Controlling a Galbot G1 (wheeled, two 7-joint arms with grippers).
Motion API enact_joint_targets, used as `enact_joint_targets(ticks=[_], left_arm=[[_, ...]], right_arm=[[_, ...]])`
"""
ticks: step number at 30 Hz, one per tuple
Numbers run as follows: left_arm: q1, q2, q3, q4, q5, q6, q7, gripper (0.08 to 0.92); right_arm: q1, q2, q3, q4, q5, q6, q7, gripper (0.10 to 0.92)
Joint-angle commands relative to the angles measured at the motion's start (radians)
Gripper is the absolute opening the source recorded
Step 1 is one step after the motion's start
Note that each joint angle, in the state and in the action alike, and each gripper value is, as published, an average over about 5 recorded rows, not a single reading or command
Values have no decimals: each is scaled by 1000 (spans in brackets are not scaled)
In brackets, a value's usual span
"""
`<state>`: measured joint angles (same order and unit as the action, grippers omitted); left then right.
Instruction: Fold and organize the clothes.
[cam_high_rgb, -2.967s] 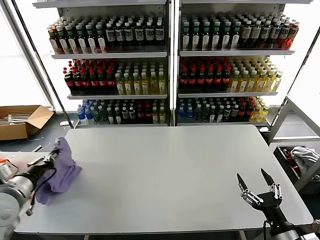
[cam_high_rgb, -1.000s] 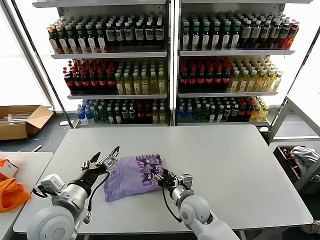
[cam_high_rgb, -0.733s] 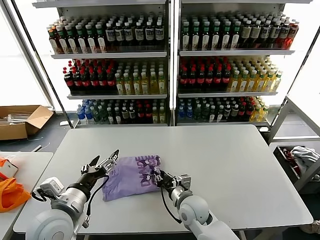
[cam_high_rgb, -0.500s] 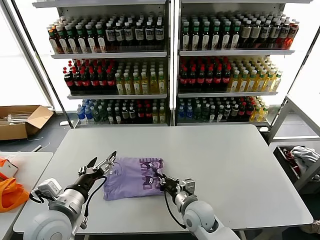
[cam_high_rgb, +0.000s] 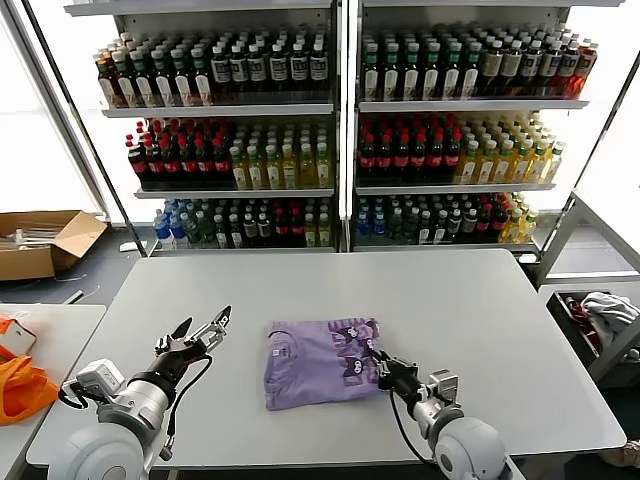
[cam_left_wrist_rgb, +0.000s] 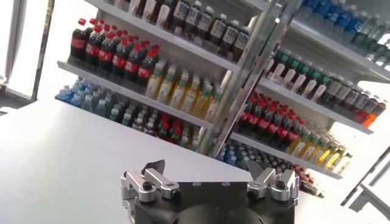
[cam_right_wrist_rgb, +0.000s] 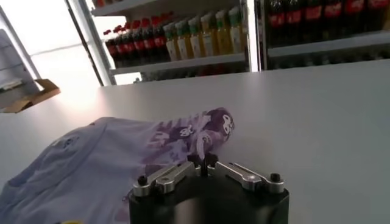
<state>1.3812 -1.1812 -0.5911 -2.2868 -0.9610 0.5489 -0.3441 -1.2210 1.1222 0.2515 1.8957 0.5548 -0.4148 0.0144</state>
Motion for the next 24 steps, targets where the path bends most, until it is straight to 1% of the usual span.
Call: enact_joint_targets(ticks=[1, 4, 7, 10, 15, 20, 24], left_arm=[[5, -8, 8, -3, 15, -1, 4, 823], [10, -9, 5, -8, 15, -1, 4, 823], [9, -10, 1, -6, 16, -2, 8, 823], [6, -13, 1, -6, 17, -3, 14, 823], [6, -15, 2, -11, 21, -5, 23, 822], [11, -12, 2, -16, 47, -9, 47, 823], [23, -5, 2, -21, 74, -20, 73, 822]], right_arm=[[-122, -98, 249, 106, -196, -84, -102, 130], [-159, -95, 288, 143, -237, -77, -107, 135], [-183, -91, 309, 158, -285, -15, -91, 183], [-194, -90, 317, 170, -306, 27, -71, 265], [-168, -85, 282, 204, -265, 49, -40, 412], [-30, -47, 36, 203, -252, 59, 33, 559], [75, 44, -150, 115, -296, -26, 131, 672]])
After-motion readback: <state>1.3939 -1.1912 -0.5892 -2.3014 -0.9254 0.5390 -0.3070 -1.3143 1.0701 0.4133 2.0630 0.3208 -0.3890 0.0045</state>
